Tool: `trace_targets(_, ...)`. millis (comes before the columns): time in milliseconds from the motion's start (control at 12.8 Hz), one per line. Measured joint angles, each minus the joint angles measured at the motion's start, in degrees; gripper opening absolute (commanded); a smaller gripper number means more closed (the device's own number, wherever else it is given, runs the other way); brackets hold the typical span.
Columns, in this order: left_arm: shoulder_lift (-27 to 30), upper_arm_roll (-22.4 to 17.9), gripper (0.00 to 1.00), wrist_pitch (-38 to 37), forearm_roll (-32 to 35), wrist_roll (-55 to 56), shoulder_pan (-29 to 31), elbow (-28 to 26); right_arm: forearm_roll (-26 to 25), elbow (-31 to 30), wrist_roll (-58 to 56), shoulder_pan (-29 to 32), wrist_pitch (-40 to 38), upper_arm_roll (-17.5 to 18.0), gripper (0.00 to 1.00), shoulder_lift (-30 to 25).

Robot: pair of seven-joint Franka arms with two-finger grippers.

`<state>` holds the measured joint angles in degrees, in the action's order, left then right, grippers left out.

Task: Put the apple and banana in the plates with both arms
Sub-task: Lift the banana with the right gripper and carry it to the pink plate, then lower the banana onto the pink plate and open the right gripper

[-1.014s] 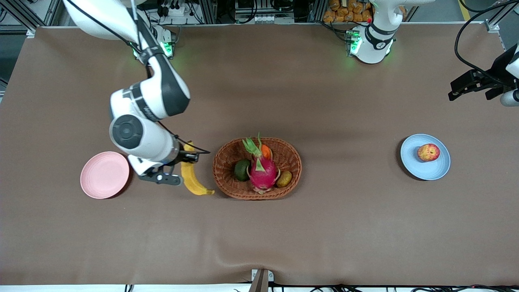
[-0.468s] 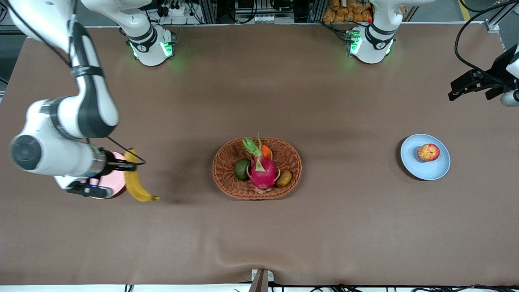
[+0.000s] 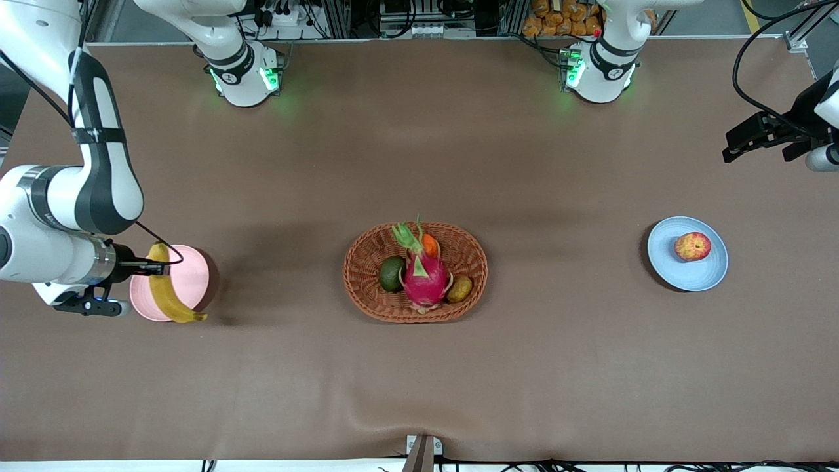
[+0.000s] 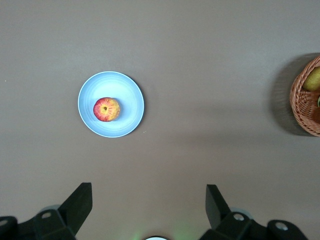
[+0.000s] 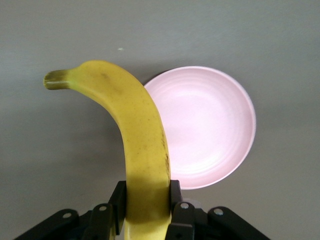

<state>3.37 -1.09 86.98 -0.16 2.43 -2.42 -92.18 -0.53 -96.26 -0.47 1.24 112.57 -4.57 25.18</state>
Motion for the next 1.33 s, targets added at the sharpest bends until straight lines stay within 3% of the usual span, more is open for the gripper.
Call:
trace_targets(156,0.00,0.00,1.00,0.00,0.00,0.02,0.00,0.01,-0.98,-1.96,-2.94,1.67,3.80,0.01,0.01,0.04)
trace_targets(312,0.00,-0.01,1.00,-0.05,0.00,0.02,0.02,0.01,-1.10,-2.77,-5.38,3.01,5.83,0.02,0.08,0.54)
trace_targets(390,0.00,-0.04,1.00,-0.09,0.00,0.02,0.06,0.01,-1.18,-3.02,-6.49,3.47,6.14,0.03,0.19,1.03)
trace_targets(468,-0.01,-0.06,1.00,-0.11,0.00,0.02,0.06,0.01,-1.25,-3.62,-7.59,4.01,6.67,0.04,0.55,1.52)
trace_targets(546,-0.01,-0.05,1.00,-0.11,0.00,0.02,0.05,0.01,-1.34,-4.20,-8.79,4.65,7.70,0.03,1.00,2.02)
trace_targets(936,-0.09,-0.01,1.00,-0.15,0.00,0.02,-0.01,0.01,-1.43,-4.21,-10.29,5.15,6.27,0.76,1.00,1.56)
trace_targets(1326,-0.21,0.03,1.00,-0.15,0.00,0.02,-0.07,0.01,-0.95,-3.19,-10.17,2.47,-0.10,1.90,1.00,-5.27)
